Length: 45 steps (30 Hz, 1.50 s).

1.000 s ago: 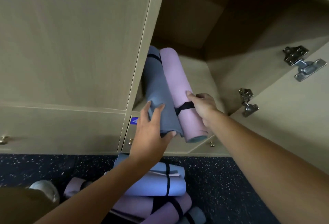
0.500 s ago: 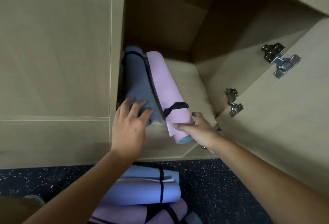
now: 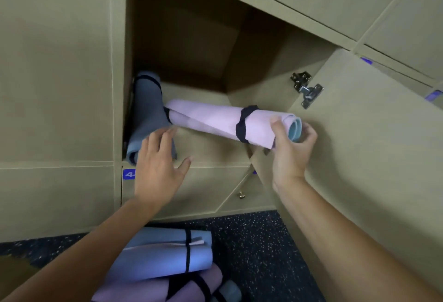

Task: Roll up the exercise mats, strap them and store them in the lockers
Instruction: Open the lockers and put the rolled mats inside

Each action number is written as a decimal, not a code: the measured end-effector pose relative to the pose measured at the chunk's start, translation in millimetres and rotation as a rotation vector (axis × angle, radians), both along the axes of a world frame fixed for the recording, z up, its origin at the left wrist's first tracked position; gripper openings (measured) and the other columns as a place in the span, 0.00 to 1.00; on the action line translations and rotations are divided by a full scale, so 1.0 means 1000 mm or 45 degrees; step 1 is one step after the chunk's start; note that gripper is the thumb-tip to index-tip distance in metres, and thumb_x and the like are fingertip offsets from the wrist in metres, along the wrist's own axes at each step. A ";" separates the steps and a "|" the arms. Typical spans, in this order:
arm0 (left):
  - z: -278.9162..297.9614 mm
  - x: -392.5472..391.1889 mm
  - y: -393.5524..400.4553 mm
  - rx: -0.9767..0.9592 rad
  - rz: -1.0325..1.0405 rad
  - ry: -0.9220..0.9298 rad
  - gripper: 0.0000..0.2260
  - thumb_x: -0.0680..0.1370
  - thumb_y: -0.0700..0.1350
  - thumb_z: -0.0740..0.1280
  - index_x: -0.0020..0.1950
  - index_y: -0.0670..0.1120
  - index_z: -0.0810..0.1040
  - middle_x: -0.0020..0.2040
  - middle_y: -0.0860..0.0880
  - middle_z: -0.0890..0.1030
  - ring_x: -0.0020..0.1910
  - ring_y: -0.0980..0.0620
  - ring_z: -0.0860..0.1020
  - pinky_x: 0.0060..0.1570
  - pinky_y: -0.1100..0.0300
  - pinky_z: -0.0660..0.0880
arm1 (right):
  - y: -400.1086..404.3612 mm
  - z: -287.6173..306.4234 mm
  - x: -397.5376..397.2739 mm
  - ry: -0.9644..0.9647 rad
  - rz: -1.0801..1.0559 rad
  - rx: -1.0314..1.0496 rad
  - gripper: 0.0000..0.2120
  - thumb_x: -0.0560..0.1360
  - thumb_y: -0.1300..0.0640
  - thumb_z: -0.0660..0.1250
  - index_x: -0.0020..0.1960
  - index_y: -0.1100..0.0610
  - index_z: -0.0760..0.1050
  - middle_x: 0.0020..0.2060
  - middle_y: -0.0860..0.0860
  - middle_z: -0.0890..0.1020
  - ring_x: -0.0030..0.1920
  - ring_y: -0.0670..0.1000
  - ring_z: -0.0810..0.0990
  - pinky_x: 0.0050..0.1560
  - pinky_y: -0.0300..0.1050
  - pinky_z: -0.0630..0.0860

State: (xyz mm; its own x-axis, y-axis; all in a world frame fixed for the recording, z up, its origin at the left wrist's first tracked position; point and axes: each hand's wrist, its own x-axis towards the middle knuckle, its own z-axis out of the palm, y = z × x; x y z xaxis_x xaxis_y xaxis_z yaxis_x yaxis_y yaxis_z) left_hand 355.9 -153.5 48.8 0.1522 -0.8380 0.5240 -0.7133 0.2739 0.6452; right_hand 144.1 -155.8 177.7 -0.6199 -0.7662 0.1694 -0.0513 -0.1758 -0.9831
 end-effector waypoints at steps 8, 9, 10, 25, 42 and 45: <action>0.025 -0.040 0.003 -0.097 -0.117 0.038 0.48 0.71 0.61 0.77 0.81 0.39 0.60 0.77 0.39 0.68 0.76 0.38 0.65 0.74 0.39 0.65 | 0.022 0.096 -0.024 0.373 0.055 -0.106 0.25 0.71 0.50 0.79 0.63 0.51 0.71 0.52 0.41 0.78 0.42 0.32 0.78 0.39 0.26 0.71; 0.024 -0.041 0.003 -0.066 -0.124 -0.030 0.49 0.70 0.65 0.75 0.82 0.40 0.60 0.76 0.39 0.70 0.74 0.37 0.66 0.74 0.39 0.65 | 0.023 0.103 -0.026 0.391 0.087 -0.069 0.26 0.71 0.49 0.79 0.63 0.50 0.71 0.52 0.41 0.77 0.44 0.33 0.78 0.38 0.26 0.71; 0.023 -0.043 0.003 -0.018 -0.147 -0.090 0.51 0.69 0.70 0.72 0.82 0.43 0.59 0.73 0.40 0.73 0.72 0.37 0.68 0.73 0.40 0.66 | 0.024 0.108 -0.026 0.398 0.115 -0.024 0.26 0.71 0.48 0.79 0.64 0.50 0.72 0.52 0.41 0.78 0.46 0.34 0.78 0.38 0.26 0.72; 0.016 -0.033 0.009 0.659 -0.411 0.546 0.29 0.64 0.70 0.72 0.56 0.54 0.74 0.51 0.54 0.80 0.49 0.50 0.79 0.50 0.48 0.78 | -0.015 0.048 0.015 0.239 0.695 0.564 0.54 0.63 0.34 0.78 0.80 0.48 0.56 0.72 0.52 0.72 0.68 0.54 0.75 0.66 0.62 0.75; 0.003 -0.006 -0.015 0.729 -0.176 0.824 0.11 0.81 0.57 0.66 0.51 0.51 0.81 0.47 0.53 0.84 0.49 0.50 0.83 0.49 0.53 0.77 | -0.034 -0.080 0.044 0.368 0.720 1.033 0.36 0.69 0.45 0.80 0.68 0.52 0.62 0.55 0.53 0.79 0.49 0.56 0.83 0.40 0.48 0.81; -0.001 0.011 -0.010 0.733 -0.011 0.731 0.09 0.81 0.54 0.67 0.48 0.49 0.80 0.41 0.53 0.84 0.47 0.45 0.83 0.49 0.52 0.77 | -0.063 -0.097 0.055 0.408 0.636 0.952 0.35 0.66 0.43 0.81 0.63 0.55 0.68 0.55 0.53 0.81 0.49 0.56 0.84 0.44 0.52 0.84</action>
